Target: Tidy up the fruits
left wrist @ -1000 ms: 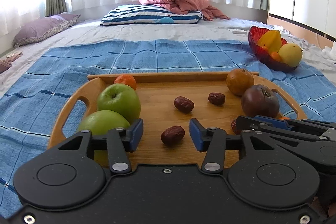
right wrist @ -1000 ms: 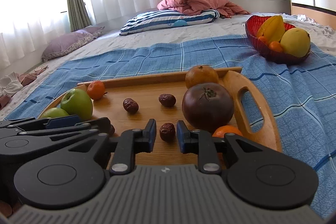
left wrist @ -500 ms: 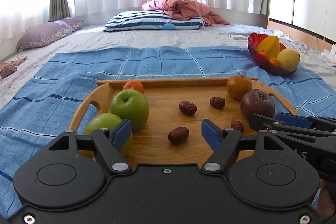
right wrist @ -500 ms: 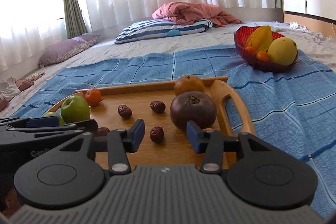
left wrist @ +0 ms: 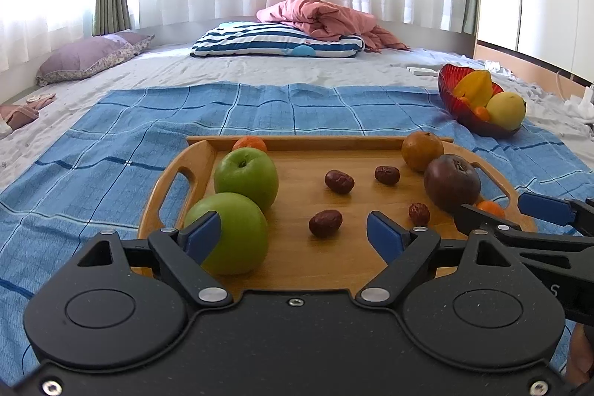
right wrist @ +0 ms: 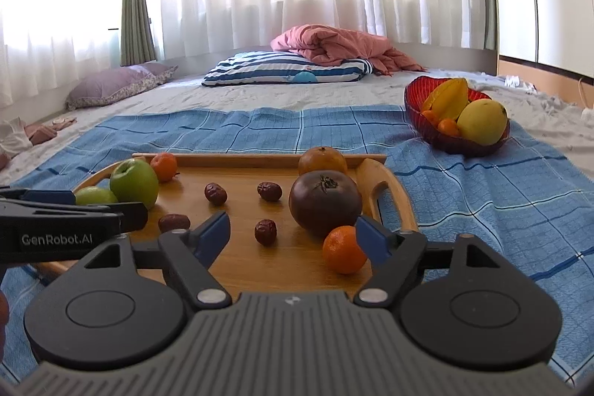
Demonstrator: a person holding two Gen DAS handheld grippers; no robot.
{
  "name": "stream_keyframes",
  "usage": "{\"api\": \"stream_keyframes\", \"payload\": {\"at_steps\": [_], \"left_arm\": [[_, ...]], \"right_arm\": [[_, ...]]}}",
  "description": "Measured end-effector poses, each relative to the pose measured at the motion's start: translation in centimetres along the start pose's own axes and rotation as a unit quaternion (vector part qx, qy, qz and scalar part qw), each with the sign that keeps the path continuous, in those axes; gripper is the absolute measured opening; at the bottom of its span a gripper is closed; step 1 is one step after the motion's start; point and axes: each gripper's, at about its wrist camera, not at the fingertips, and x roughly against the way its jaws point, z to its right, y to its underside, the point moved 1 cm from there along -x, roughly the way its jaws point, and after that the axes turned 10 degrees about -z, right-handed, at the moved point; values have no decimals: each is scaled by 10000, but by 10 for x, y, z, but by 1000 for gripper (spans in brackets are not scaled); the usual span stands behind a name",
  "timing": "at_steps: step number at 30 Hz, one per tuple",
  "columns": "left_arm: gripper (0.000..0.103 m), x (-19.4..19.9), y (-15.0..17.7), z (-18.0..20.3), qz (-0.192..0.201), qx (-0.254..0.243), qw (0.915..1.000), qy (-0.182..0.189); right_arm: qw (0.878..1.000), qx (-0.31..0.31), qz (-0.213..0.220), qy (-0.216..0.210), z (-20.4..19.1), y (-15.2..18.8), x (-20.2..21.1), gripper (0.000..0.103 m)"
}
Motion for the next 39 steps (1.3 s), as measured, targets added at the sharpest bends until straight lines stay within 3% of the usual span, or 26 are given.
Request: {"api": "stream_keyframes", "payload": {"at_steps": [3, 23, 39], "left_arm": [[91, 2, 4, -3, -21, 66, 10000, 13], [95, 30, 28, -9, -125, 151, 9995, 228], [97, 41, 50, -14, -224, 146, 9995, 143]], "right_arm": [[10000, 56, 28, 31, -1, 3, 4, 87], [9998, 188, -118, 19, -4, 22, 20, 90], [9995, 21, -316, -9, 3, 43, 28, 91]]}}
